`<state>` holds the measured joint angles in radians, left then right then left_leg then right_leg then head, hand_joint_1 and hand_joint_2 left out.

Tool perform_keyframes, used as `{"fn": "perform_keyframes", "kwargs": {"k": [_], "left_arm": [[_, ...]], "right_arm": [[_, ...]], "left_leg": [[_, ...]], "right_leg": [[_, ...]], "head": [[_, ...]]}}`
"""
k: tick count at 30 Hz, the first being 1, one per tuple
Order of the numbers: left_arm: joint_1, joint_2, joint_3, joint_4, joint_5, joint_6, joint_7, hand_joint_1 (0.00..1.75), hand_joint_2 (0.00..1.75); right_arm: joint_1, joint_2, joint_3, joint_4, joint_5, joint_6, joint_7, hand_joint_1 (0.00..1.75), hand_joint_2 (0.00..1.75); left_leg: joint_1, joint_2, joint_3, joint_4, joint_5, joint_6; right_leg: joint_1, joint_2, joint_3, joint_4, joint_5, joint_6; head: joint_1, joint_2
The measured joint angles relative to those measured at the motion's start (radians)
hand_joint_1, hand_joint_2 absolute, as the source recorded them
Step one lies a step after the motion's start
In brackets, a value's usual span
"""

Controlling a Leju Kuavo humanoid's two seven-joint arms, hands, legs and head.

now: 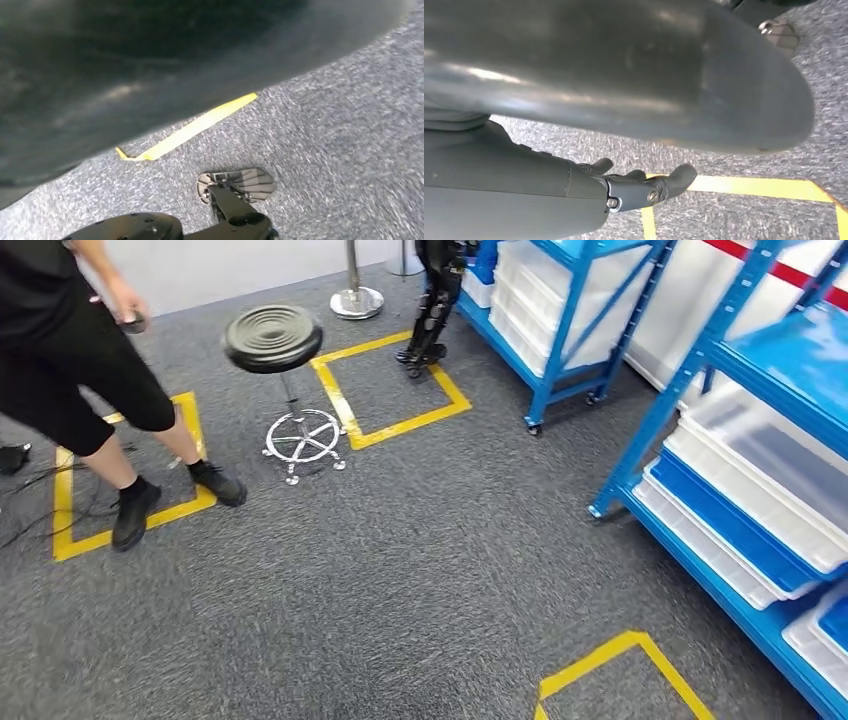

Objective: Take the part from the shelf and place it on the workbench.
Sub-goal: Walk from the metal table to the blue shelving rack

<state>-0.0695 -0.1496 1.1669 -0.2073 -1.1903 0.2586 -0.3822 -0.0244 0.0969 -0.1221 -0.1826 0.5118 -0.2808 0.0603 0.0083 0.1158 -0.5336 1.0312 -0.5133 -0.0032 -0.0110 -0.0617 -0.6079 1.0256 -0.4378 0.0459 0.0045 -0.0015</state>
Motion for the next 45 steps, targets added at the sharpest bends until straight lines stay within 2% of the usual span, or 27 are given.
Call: {"fn": "perform_keyframes", "kwargs": {"k": [1,3,5,7,8,9,10,12,14,16,18,20,22,23,24,26,28,31,33,35,37,38,39,40,42,44,45], "left_arm": [[-0.002,0.0,0.0,0.0,0.002,-0.001,-0.002,0.0,0.0],[-0.004,-0.002,0.0,0.0,0.008,0.0,-0.006,0.0,0.0],[-0.001,-0.002,0.001,0.0,0.01,0.0,-0.008,0.0,0.0],[0.002,-0.002,0.001,0.0,0.011,0.001,-0.008,0.0,0.0],[0.003,-0.002,0.001,0.0,0.012,0.002,-0.009,0.0,0.0],[0.004,-0.002,0.001,0.0,0.013,0.006,-0.012,0.0,0.0],[0.004,-0.002,0.001,0.0,0.013,0.013,-0.017,0.0,0.0],[0.005,-0.003,0.001,0.0,0.012,0.038,-0.029,0.0,0.0],[0.005,-0.004,0.001,0.0,0.008,0.065,-0.036,0.0,0.0],[0.004,-0.005,0.001,0.0,0.005,0.088,-0.039,0.0,0.0],[0.002,-0.007,0.001,0.0,0.0,0.104,-0.042,0.0,0.0],[0.003,-0.009,0.001,0.0,-0.006,0.121,-0.045,0.0,0.0],[0.004,-0.01,0.001,0.0,-0.01,0.138,-0.047,0.0,0.0],[0.003,-0.01,0.001,0.0,-0.011,0.142,-0.046,0.0,0.0],[0.003,-0.01,0.001,0.0,-0.012,0.145,-0.044,0.0,0.0],[0.003,-0.011,0.0,0.0,-0.014,0.144,-0.037,0.0,0.0],[0.004,-0.01,-0.001,0.0,-0.019,0.128,-0.022,0.0,0.0],[-0.001,-0.009,-0.001,0.001,-0.021,0.08,0.004,0.0,0.0],[-0.004,-0.008,-0.001,0.001,-0.021,0.044,0.024,0.0,0.0],[-0.002,-0.006,-0.001,0.001,-0.021,0.01,0.045,0.0,0.0],[0.001,-0.004,-0.001,0.002,-0.021,-0.009,0.06,0.0,0.0],[0.003,-0.003,-0.001,0.002,-0.021,-0.014,0.064,0.0,0.0],[0.003,-0.003,-0.001,0.002,-0.021,-0.016,0.066,0.0,0.0],[0.004,-0.002,-0.001,0.002,-0.021,-0.018,0.068,0.0,0.0],[0.004,0.0,-0.001,0.002,-0.021,-0.025,0.077,0.0,0.0],[0.003,0.001,-0.001,0.003,-0.021,-0.035,0.093,0.0,0.0],[0.003,0.002,-0.001,0.003,-0.021,-0.039,0.1,0.0,0.0]], "right_arm": [[0.001,0.0,0.0,0.0,0.0,0.0,0.0,0.0,0.0],[0.003,-0.001,0.0,0.0,0.0,0.0,0.0,0.0,0.0],[0.002,-0.002,0.0,0.0,0.001,0.0,0.0,0.0,0.0],[0.001,-0.001,0.0,0.0,0.001,0.0,0.0,0.0,0.0],[0.002,-0.001,0.0,0.0,0.001,0.0,0.0,0.0,0.0],[0.003,-0.001,0.0,0.0,0.001,0.0,0.0,0.0,0.0],[0.004,-0.001,0.0,0.0,0.001,0.0,0.0,0.0,0.0],[0.003,-0.001,0.0,0.0,0.001,-0.001,0.0,0.0,0.0],[0.002,-0.001,0.0,0.0,0.001,-0.002,0.0,0.0,0.0],[0.007,0.0,0.0,0.001,0.002,-0.003,0.0,0.0,0.0],[0.011,0.0,0.0,0.001,0.002,-0.003,0.0,0.0,0.0],[0.008,0.002,0.0,0.001,0.002,-0.003,0.0,0.0,0.0],[0.005,0.003,0.0,0.001,0.003,-0.003,0.0,0.0,0.0],[0.006,0.003,0.0,0.001,0.003,-0.003,0.0,0.0,0.0],[0.007,0.003,0.0,0.001,0.004,-0.003,0.0,0.0,0.0],[0.006,0.002,0.0,0.001,0.007,-0.003,0.0,0.0,0.0],[0.002,0.002,0.0,0.001,0.011,-0.002,0.0,0.0,0.0],[0.002,0.002,0.0,0.001,0.016,0.003,0.0,0.0,0.0],[0.003,0.0,0.0,0.001,0.018,0.005,0.0,0.0,0.0],[0.002,-0.002,0.0,0.001,0.022,0.008,0.001,0.0,0.0],[0.001,-0.002,0.0,0.001,0.025,0.01,0.001,0.0,0.0],[0.001,-0.002,0.0,0.001,0.026,0.011,0.002,0.0,0.0],[0.002,-0.003,0.0,0.001,0.026,0.012,0.002,0.0,0.0],[0.003,-0.003,0.0,0.001,0.027,0.012,0.003,0.0,0.0],[0.002,-0.003,0.0,0.001,0.029,0.014,0.006,0.0,0.0],[0.0,-0.003,0.0,0.001,0.031,0.016,0.008,0.0,0.0],[0.001,-0.003,0.0,0.002,0.032,0.017,0.009,0.0,0.0]], "left_leg": [[0.003,0.0,0.005,0.001,-0.004,-0.007],[0.01,-0.043,-0.005,0.042,-0.036,-0.016],[0.012,-0.1,-0.058,0.16,-0.102,-0.017],[0.012,-0.117,-0.119,0.275,-0.145,-0.017],[0.013,-0.12,-0.131,0.291,-0.138,-0.017],[0.014,-0.122,-0.125,0.267,-0.112,-0.017],[0.017,-0.131,-0.103,0.212,-0.073,-0.017],[0.025,-0.182,-0.055,0.086,-0.006,-0.017],[0.024,-0.211,-0.037,0.029,0.014,-0.012],[0.018,-0.186,-0.033,0.02,0.017,0.004],[0.017,-0.161,-0.029,0.01,0.024,0.021],[0.013,-0.131,-0.026,0.005,0.025,0.031],[0.008,-0.099,-0.026,0.005,0.022,0.035],[0.007,-0.086,-0.025,0.005,0.02,0.035],[0.007,-0.074,-0.023,0.005,0.018,0.034],[0.004,-0.052,-0.017,0.006,0.011,0.027],[-0.003,-0.031,-0.008,0.006,0.002,0.015],[-0.001,-0.012,0.011,0.001,-0.009,-0.002],[0.003,-0.05,0.002,0.044,-0.041,-0.01],[0.006,-0.099,-0.048,0.156,-0.101,-0.012],[0.006,-0.115,-0.108,0.268,-0.141,-0.015],[0.006,-0.118,-0.124,0.286,-0.135,-0.015],[0.008,-0.12,-0.12,0.265,-0.109,-0.015],[0.01,-0.126,-0.101,0.212,-0.07,-0.015],[0.019,-0.166,-0.049,0.081,-0.001,-0.016],[0.02,-0.196,-0.028,0.021,0.017,-0.014],[0.016,-0.195,-0.028,0.016,0.015,-0.01]], "right_leg": [[-0.004,0.014,0.001,-0.002,0.002,-0.008],[-0.012,0.037,0.008,-0.007,0.004,-0.023],[-0.012,0.06,0.012,-0.008,0.004,-0.034],[-0.008,0.088,0.013,-0.008,0.003,-0.038],[-0.006,0.105,0.015,-0.008,0.003,-0.038],[-0.006,0.12,0.017,-0.007,0.003,-0.038],[-0.006,0.136,0.019,-0.007,0.002,-0.037],[-0.003,0.164,0.016,-0.001,0.0,-0.031],[-0.003,0.188,0.007,0.003,-0.001,-0.019],[-0.008,0.201,-0.005,0.001,0.002,-0.005],[-0.005,0.158,-0.034,0.042,-0.017,-0.002],[-0.002,0.096,-0.098,0.16,-0.067,-0.009],[-0.004,0.076,-0.155,0.266,-0.099,-0.007],[-0.006,0.071,-0.158,0.27,-0.095,0.0],[-0.006,0.065,-0.139,0.234,-0.078,0.008],[-0.004,0.023,-0.061,0.097,-0.033,0.02],[0.001,-0.011,-0.009,0.011,-0.005,0.012],[0.002,0.015,-0.001,-0.003,0.005,-0.011],[-0.008,0.036,0.008,-0.011,0.008,-0.025],[-0.011,0.055,0.012,-0.012,0.008,-0.035],[-0.008,0.08,0.014,-0.012,0.007,-0.039],[-0.008,0.095,0.015,-0.011,0.007,-0.039],[-0.008,0.111,0.017,-0.011,0.007,-0.038],[-0.008,0.126,0.02,-0.011,0.007,-0.038],[-0.006,0.152,0.02,-0.006,0.004,-0.033],[-0.004,0.173,0.012,-0.002,0.004,-0.022],[-0.005,0.183,0.006,-0.003,0.006,-0.014]], "head": [[-0.002,0.0],[-0.006,0.0],[-0.01,0.0],[-0.01,0.0],[-0.01,0.0],[-0.01,0.0],[-0.01,0.0],[-0.009,0.0],[-0.007,0.0],[-0.005,0.0],[-0.002,0.0],[0.002,0.0],[0.002,0.0],[0.002,0.0],[0.002,0.0],[0.004,0.0],[0.004,0.0],[0.002,0.0],[-0.003,0.0],[-0.008,0.0],[-0.009,0.0],[-0.009,0.0],[-0.009,0.0],[-0.009,0.0],[-0.009,0.0],[-0.008,0.0],[-0.008,0.0]]}}
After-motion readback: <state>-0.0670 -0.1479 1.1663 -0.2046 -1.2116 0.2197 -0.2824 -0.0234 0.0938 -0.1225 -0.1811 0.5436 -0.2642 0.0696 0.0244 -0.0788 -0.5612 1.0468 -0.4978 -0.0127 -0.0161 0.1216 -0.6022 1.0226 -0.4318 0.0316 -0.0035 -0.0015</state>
